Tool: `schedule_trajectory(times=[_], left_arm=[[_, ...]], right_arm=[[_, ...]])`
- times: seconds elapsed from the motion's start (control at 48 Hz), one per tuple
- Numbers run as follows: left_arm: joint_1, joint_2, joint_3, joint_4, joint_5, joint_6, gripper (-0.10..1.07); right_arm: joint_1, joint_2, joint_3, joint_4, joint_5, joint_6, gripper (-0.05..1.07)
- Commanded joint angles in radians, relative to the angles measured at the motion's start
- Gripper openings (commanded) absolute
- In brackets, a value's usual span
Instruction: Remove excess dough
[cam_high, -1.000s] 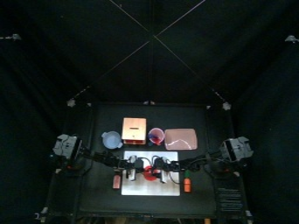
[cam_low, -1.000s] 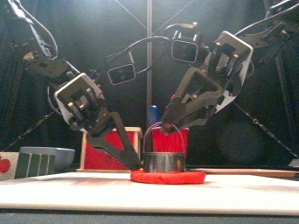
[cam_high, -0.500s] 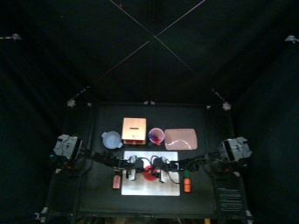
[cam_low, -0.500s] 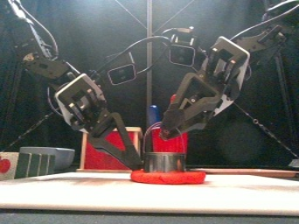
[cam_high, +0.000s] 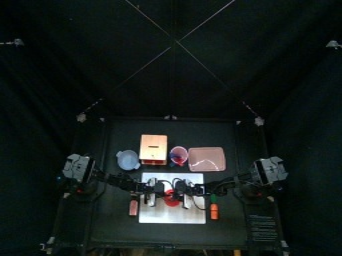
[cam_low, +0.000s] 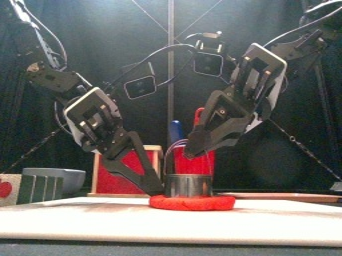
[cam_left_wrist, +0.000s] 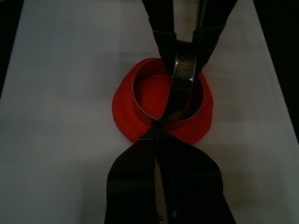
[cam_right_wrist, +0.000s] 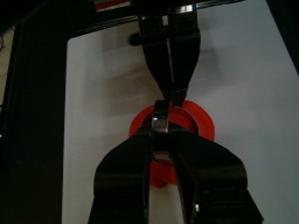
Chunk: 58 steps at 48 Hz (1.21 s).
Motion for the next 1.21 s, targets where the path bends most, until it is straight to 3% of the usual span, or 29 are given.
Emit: schedule_trajectory(times=[0.0, 0.75, 1.188], left_arm=[[0.0, -0.005, -0.014, -0.002, -0.002, 0.0, 0.31], [0.0, -0.006, -0.012, -0.002, 0.0, -0.002, 0.31], [0.003, -0.014, -0.014, -0.002, 0.0, 0.0, 0.31]], right_arm=[[-0.005, -0.015, -0.021, -0.003, -0.005, -0.002, 0.5], [-0.02, -0.074, -0.034, -0.023, -0.04, -0.003, 0.45], [-0.081, -0.19, 0.026, -0.061, -0.028, -0.008, 0.45]])
